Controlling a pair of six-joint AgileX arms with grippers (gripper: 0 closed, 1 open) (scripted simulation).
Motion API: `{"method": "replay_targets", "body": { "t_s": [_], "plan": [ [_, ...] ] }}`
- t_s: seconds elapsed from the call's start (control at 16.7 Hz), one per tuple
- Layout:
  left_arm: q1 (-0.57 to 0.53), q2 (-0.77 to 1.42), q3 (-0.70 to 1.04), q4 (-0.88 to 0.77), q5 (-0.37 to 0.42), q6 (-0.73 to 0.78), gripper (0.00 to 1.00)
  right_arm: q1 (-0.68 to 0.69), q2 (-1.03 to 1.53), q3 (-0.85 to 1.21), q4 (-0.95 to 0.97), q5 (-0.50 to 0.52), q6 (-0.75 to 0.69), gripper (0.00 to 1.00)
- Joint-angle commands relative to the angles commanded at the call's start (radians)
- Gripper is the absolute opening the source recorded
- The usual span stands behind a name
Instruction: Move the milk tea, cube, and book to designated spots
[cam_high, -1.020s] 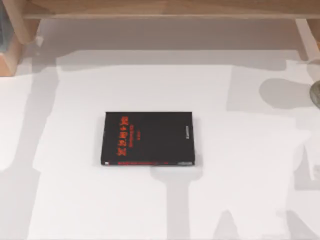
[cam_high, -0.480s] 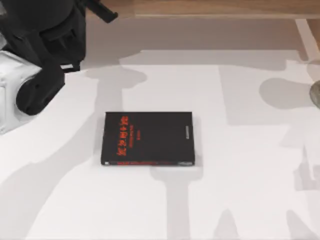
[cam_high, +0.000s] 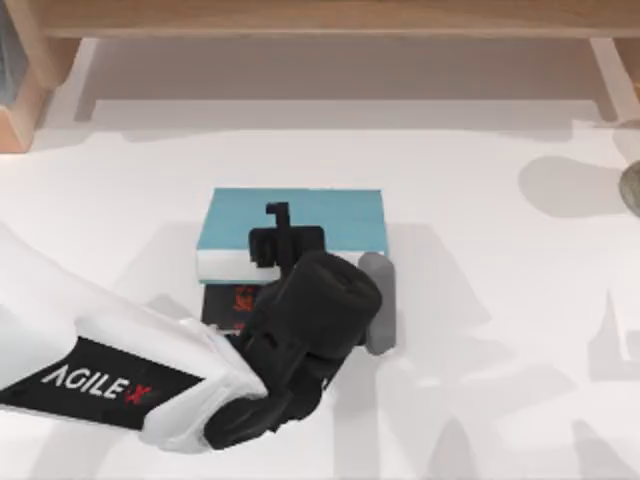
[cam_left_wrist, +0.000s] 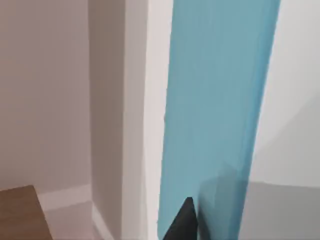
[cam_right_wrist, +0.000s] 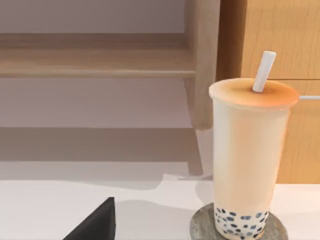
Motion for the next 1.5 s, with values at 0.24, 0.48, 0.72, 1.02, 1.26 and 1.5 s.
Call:
{"method": "replay_targets", "body": {
  "t_s": [0.24, 0.48, 0.72, 1.02, 1.26, 1.5],
  "plan": [
    [-0.027, 0.03, -0.02, -0.012, -0.004, 0.002, 0.0, 0.0, 0.0, 0.0, 0.0, 0.0, 0.0, 1.0],
    [-0.021, 0.026, -0.013, -0.01, -0.004, 0.008, 0.0, 0.0, 0.0, 0.0, 0.0, 0.0, 0.0, 1.0],
    [-0.015, 0.045, -0.012, 0.002, 0.005, 0.013, 0.0, 0.0, 0.0, 0.0, 0.0, 0.0, 0.0, 1.0],
    [-0.015, 0.046, -0.012, 0.002, 0.005, 0.013, 0.15, 0.0, 0.0, 0.0, 0.0, 0.0, 0.0, 1.0],
    [-0.015, 0.046, -0.012, 0.002, 0.005, 0.013, 0.45, 0.0, 0.0, 0.0, 0.0, 0.0, 0.0, 1.0],
    [-0.015, 0.046, -0.012, 0.002, 0.005, 0.013, 0.75, 0.0, 0.0, 0.0, 0.0, 0.0, 0.0, 1.0]
  ]
}}
